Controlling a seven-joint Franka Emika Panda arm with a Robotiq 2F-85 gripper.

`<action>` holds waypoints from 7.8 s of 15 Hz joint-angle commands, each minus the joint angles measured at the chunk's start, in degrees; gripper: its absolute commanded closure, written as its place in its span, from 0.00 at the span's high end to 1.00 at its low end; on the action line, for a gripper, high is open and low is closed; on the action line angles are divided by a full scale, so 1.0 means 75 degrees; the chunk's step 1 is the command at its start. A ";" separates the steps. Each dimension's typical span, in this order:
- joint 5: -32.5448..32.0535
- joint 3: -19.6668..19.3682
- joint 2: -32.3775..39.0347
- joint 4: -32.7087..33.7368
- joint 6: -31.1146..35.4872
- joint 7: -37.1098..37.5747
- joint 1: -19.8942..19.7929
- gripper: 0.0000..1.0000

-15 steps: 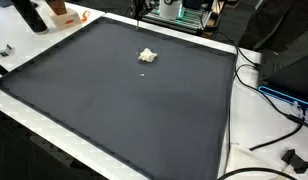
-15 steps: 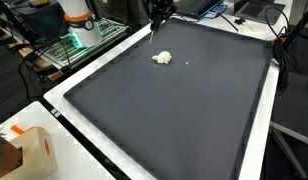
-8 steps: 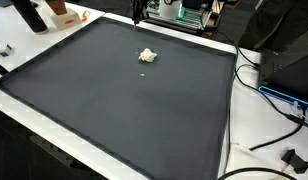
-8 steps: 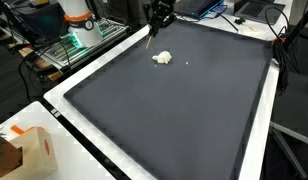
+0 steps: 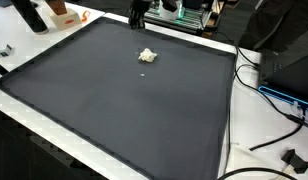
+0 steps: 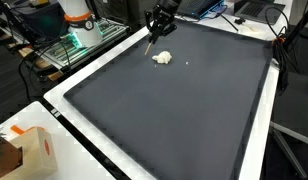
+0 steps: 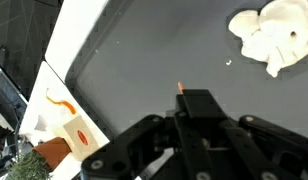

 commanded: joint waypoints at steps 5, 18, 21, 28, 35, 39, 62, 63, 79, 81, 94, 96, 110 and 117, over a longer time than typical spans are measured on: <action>-0.0306 -0.0258 0.0657 0.0363 -0.0344 0.0524 0.0295 0.03; -0.0276 -0.0527 0.1380 0.0727 -0.0491 0.0444 0.0485 0.03; -0.0295 -0.0558 0.1471 0.0768 -0.0464 0.0318 0.0500 0.03; -0.0280 -0.0555 0.1503 0.0757 -0.0442 -0.0266 0.0492 0.03; -0.0244 -0.0535 0.1355 0.0658 -0.0405 -0.1055 0.0492 0.03; -0.0206 -0.0513 0.1243 0.0611 -0.0358 -0.1492 0.0485 0.03; 0.2070 -0.0201 -0.1137 -0.0478 0.0936 -0.7118 0.0130 0.03; 0.2308 -0.0202 -0.1248 -0.0506 0.0952 -0.7450 0.0105 0.03; 0.3812 -0.0211 -0.1912 -0.0527 0.0910 -0.9630 -0.0040 0.13; 0.3817 -0.0211 -0.1920 -0.0537 0.0914 -0.9653 -0.0040 0.13; 0.5792 -0.0460 -0.1035 -0.0493 0.1174 -1.2277 -0.0412 0.03; 0.6296 -0.0465 -0.0805 -0.0441 0.1023 -1.3088 -0.0551 0.03; 0.8732 -0.0385 0.0844 0.0225 0.0358 -1.6027 -0.1439 0.03; 0.9171 -0.0356 0.1450 0.0580 0.0309 -1.5899 -0.1572 0.03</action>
